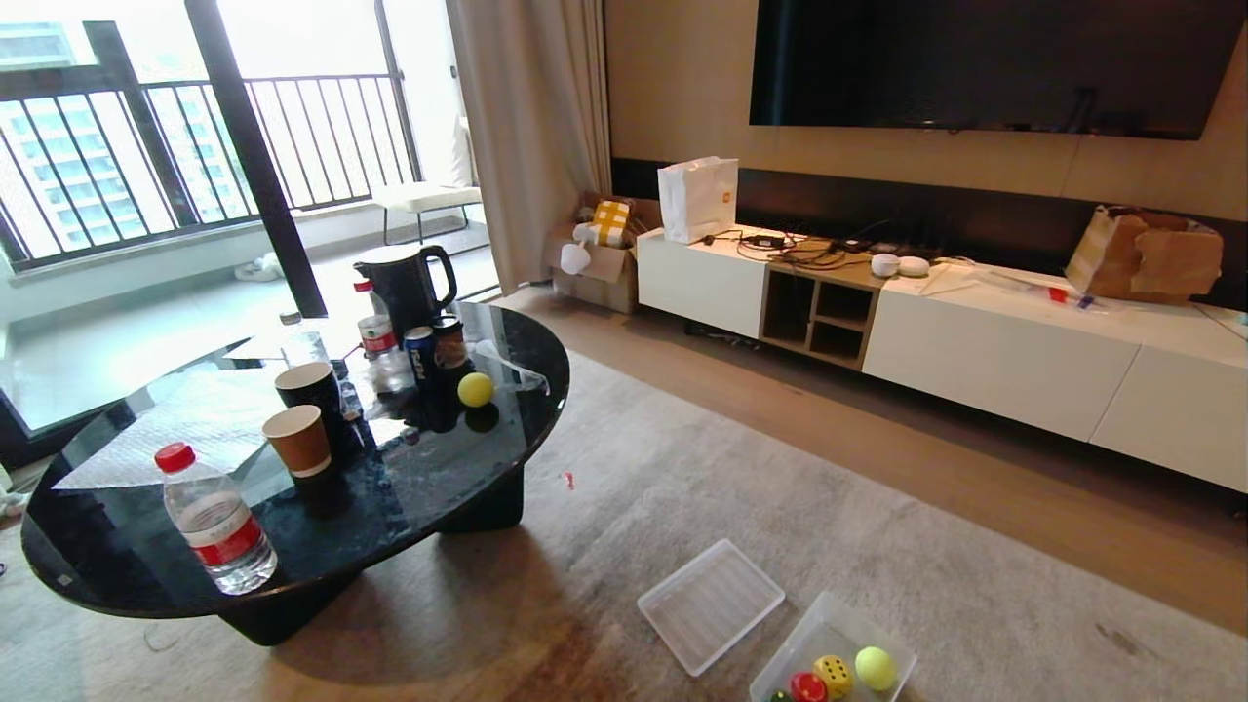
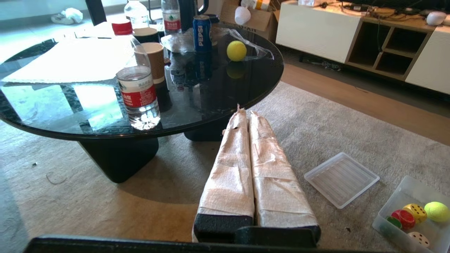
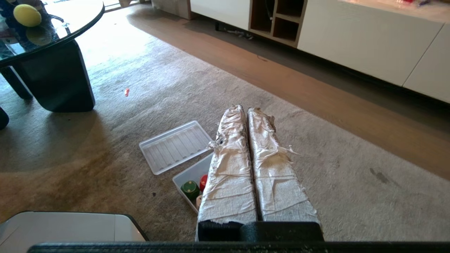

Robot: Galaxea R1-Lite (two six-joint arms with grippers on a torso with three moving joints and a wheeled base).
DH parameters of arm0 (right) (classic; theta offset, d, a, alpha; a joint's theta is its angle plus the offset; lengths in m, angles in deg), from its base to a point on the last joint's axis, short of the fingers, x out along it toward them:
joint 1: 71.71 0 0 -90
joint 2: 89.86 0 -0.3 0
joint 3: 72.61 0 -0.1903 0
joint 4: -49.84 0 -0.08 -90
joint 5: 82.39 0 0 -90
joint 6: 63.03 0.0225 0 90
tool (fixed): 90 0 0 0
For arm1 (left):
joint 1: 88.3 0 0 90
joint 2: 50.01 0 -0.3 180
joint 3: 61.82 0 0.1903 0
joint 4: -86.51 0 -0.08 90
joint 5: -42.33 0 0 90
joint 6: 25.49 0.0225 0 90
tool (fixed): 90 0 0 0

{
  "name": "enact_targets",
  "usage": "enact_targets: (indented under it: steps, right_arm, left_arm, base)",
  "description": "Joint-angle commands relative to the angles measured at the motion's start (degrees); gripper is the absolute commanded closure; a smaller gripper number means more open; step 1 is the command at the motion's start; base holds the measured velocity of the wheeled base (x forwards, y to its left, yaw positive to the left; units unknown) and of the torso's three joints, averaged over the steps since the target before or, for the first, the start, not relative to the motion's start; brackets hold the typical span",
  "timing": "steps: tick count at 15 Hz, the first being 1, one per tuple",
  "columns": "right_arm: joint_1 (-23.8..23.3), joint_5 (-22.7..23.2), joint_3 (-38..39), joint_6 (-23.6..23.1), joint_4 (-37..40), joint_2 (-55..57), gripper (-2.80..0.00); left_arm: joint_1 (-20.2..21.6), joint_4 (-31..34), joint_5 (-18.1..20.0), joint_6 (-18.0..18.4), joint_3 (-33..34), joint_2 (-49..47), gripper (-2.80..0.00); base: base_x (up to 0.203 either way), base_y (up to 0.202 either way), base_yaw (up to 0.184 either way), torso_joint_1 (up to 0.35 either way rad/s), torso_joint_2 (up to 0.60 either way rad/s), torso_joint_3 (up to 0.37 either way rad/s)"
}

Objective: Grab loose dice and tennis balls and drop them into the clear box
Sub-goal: Pick up the ball on the table

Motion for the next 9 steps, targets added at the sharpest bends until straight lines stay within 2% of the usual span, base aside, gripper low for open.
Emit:
enact_targets:
  steps: [1,3,9]
  right_arm:
    - [0.01,0.04,0.05,0.01,-0.07,-0.01,0.00]
    - [0.01,0.04,0.05,0.01,-0.25,-0.01,0.00]
    - [0.01,0.04,0.05,0.10,-0.16,-0.01,0.00]
  left_arm:
    - [0.00,0.00,-0.02,0.09,0.09,0.00,0.00]
    - [0.00,0.00,-0.02,0.09,0.09,0.00,0.00]
    - [0.00,0.00,-0.02,0.09,0.09,0.00,0.00]
  base:
    - [0.000,0.000,0.000,0.000,0.00,0.000]
    - [-0.007,-0.004,0.104,0.001,0.00,0.013]
    - [0.000,-0.008,0.165,0.001,0.00,0.003]
